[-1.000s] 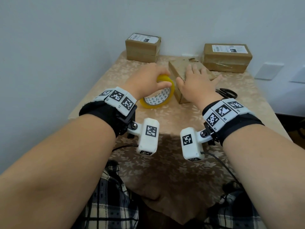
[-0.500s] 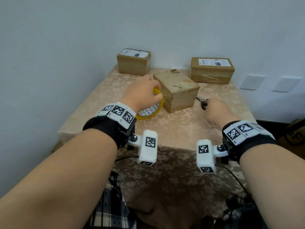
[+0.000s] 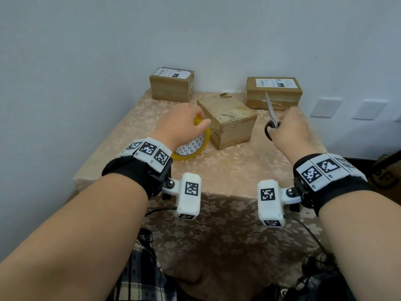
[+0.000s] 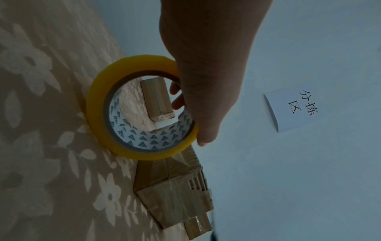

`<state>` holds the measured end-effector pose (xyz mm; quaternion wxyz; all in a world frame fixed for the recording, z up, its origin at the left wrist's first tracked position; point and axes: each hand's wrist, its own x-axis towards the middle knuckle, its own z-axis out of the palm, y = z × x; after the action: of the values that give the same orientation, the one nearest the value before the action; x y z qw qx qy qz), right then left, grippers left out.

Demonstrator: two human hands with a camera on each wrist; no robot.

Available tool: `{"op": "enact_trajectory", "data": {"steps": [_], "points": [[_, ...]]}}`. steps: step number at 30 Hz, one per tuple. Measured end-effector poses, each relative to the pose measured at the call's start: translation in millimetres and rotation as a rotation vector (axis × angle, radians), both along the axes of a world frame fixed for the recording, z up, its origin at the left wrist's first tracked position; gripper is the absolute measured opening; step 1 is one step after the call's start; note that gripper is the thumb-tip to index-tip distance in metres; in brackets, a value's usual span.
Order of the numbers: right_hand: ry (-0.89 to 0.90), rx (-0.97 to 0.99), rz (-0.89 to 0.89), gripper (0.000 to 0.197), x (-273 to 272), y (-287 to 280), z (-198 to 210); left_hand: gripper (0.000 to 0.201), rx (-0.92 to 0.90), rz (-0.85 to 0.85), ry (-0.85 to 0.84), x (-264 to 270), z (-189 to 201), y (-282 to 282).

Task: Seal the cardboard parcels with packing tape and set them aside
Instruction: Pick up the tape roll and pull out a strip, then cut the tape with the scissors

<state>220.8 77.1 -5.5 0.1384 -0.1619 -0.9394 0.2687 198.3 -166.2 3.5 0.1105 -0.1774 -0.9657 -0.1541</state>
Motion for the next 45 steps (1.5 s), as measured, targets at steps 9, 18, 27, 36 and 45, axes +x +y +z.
{"op": "enact_trajectory", "data": {"steps": [9, 18, 27, 36, 45], "points": [[0.195, -0.034, 0.266, 0.042, -11, -68, 18, 0.02, 0.124, 0.045, -0.057, -4, 10, 2], [0.08, 0.093, 0.247, 0.052, -29, -94, 9, 0.039, 0.108, -0.006, -0.083, -7, 8, -11], [0.083, 0.074, 0.268, 0.054, -27, -92, 6, 0.041, -0.032, 0.025, -0.174, -9, 12, -12], [0.097, 0.158, 0.283, 0.054, -25, -91, 5, 0.037, -0.079, 0.055, -0.295, -8, 22, -10], [0.088, -0.157, 0.337, 0.051, -19, -78, 15, 0.023, -0.04, 0.082, -0.419, -19, 29, 1]]}}
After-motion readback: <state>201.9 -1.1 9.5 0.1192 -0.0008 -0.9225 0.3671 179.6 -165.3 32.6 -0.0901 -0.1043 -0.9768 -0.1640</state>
